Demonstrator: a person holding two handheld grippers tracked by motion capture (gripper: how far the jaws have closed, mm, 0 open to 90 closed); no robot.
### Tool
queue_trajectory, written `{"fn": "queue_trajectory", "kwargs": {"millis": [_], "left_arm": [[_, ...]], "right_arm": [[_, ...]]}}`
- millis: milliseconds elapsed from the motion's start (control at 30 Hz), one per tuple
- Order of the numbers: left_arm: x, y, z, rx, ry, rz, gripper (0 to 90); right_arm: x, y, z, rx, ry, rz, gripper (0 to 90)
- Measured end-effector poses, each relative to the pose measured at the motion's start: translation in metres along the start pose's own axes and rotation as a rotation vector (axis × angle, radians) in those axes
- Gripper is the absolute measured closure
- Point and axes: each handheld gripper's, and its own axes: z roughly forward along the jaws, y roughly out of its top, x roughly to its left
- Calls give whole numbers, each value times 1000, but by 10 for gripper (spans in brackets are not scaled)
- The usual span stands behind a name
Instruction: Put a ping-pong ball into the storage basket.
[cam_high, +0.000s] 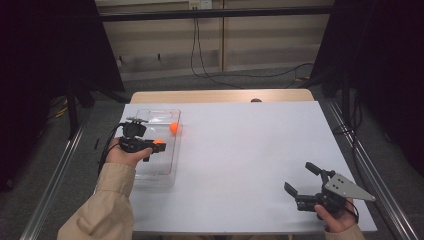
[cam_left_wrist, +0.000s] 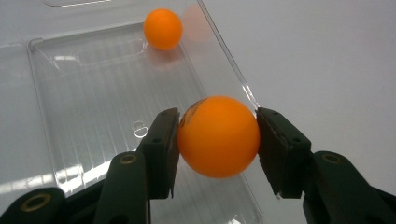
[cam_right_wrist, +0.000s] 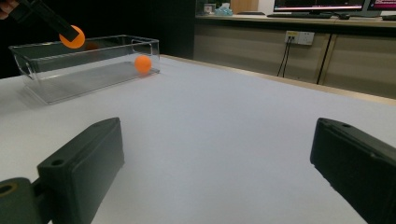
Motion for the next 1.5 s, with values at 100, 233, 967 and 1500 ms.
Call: {"fn": "queue_trajectory", "kwargs": {"millis": [100,233,967,1500], "left_arm": [[0,-1,1,-2,-5,-10,510],[2,-2,2,2,-5,-5,510],[3,-5,7,-1,4,-22,510],[5,-7,11,4,15,-23,510]], "right_arm": [[0,0,0,1,0,-3,23],[0,-1,1,1,-2,-4,23],[0,-1,1,3,3,-2,24],[0,-1,1,0,-1,-6,23]]}}
